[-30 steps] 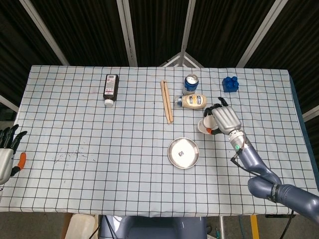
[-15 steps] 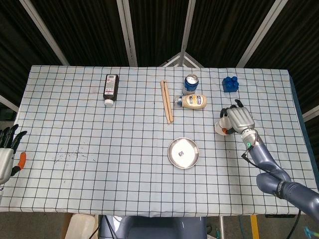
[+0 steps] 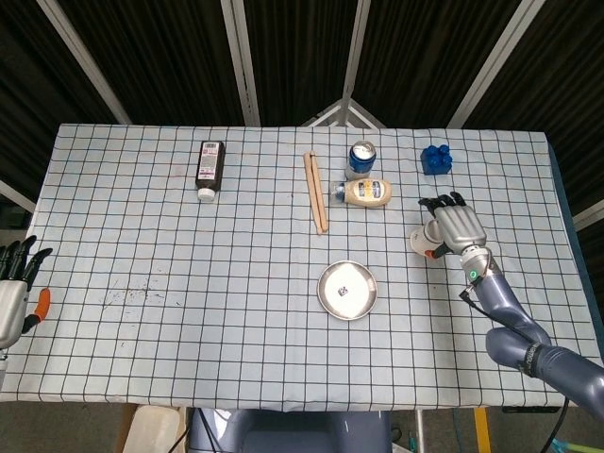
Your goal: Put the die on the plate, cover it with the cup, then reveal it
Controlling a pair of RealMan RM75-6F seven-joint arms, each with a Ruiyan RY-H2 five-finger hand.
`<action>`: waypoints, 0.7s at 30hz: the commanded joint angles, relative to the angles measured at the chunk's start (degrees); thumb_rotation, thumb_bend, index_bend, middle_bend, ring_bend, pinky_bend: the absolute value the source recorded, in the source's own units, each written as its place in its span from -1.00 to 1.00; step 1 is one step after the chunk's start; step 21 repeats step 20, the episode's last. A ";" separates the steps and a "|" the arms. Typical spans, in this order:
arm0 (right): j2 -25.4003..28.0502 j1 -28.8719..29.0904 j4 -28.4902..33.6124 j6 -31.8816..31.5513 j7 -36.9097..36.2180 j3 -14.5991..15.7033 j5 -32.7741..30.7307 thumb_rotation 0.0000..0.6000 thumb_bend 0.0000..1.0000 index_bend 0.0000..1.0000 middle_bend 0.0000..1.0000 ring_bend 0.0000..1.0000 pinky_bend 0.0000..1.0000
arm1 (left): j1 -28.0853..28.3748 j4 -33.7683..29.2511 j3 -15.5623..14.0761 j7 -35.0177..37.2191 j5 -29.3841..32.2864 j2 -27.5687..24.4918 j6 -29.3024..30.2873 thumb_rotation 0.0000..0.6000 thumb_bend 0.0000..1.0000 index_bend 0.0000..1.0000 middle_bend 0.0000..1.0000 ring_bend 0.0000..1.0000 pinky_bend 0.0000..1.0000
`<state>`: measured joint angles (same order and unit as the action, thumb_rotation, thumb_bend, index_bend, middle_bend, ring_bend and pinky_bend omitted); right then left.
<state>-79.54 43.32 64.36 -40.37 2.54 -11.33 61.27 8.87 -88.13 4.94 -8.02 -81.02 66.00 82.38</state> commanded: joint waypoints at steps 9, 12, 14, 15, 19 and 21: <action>11.09 -10.23 20.31 -17.58 -2.13 1.51 8.22 1.00 -1.00 -0.88 -0.76 -0.83 -1.00 | 0.32 0.30 -0.19 0.81 -0.37 -0.05 -0.63 1.00 0.41 -0.72 -1.00 -1.00 -1.00; 14.24 -16.14 26.60 -25.49 -1.38 4.92 12.39 1.00 -1.00 -0.87 -0.76 -0.83 -1.00 | 0.38 0.17 -0.36 1.43 -0.78 -0.28 -0.74 1.00 0.41 -0.72 -1.00 -1.00 -1.00; 15.04 -20.56 28.97 -31.52 -0.50 7.45 15.13 1.00 -1.00 -0.82 -0.76 -0.83 -1.00 | 0.38 0.13 -0.54 1.95 -1.29 -0.43 -0.65 1.00 0.41 -0.72 -1.00 -1.00 -1.00; 14.95 -22.93 29.46 -34.75 0.10 8.82 16.56 1.00 -1.00 -0.77 -0.75 -0.81 -1.00 | 0.35 0.07 -0.67 2.23 -1.50 -0.55 -0.64 1.00 0.41 -0.72 -1.00 -1.00 -1.00; 12.33 -30.75 26.09 -45.84 -0.12 12.52 21.63 1.00 -1.00 -0.64 -0.66 -0.73 -1.00 | 0.09 -0.38 -1.10 3.18 -2.41 -0.97 -0.18 1.00 0.41 -0.72 -1.00 -1.00 -1.00; 11.63 -31.84 24.99 -47.33 -0.72 12.80 22.07 1.00 -1.00 -0.64 -0.66 -0.73 -1.00 | 0.02 -0.47 -1.15 3.35 -2.58 -1.03 -0.02 1.00 0.41 -0.72 -1.00 -1.00 -1.00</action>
